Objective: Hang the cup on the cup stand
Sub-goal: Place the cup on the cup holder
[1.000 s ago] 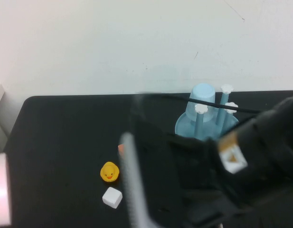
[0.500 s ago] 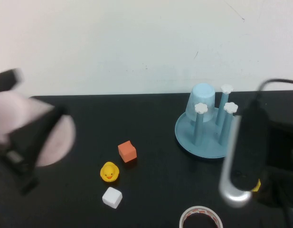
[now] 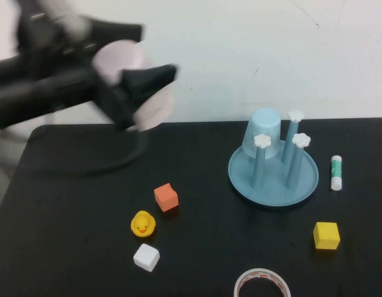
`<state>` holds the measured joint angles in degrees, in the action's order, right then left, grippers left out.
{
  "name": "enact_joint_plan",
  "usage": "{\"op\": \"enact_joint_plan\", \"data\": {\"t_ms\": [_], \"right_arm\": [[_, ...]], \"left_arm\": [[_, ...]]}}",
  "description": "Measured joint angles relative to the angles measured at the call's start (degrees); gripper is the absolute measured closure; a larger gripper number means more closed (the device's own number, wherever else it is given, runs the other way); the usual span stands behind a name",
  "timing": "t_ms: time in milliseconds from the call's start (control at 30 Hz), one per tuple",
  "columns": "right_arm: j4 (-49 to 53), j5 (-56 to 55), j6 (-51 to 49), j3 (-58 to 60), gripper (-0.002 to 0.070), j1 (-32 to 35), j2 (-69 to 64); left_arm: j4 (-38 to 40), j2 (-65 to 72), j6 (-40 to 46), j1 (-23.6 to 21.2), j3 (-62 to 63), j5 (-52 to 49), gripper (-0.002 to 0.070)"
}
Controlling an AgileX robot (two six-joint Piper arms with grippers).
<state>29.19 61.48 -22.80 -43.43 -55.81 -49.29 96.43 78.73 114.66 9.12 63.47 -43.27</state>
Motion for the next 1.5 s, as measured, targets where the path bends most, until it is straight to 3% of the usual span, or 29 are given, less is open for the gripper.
{"op": "enact_joint_plan", "data": {"t_ms": [333,433,567,1033,1500], "right_arm": [[24.09,-3.91,-35.38,21.20,0.0676,0.00,16.18],[28.04,-3.91,-44.20,23.90,0.0676,0.00,19.47],[31.05,-3.81,-47.62,24.21,0.0676,0.00,22.17],[31.41,-3.81,-48.27,24.21,0.0676,0.00,22.65],[32.15,-3.81,-48.31,24.21,0.0676,0.00,22.65]], "left_arm": [[0.62,23.81,-0.31,19.20,22.59,17.02,0.0139],[0.64,31.19,-3.35,22.75,29.52,18.44,0.0139],[0.89,40.96,-5.71,25.67,40.45,23.15,0.0139],[1.73,69.45,-13.54,27.16,77.66,35.96,0.0139],[1.77,75.53,-18.81,27.24,81.68,33.58,0.0140]]}}
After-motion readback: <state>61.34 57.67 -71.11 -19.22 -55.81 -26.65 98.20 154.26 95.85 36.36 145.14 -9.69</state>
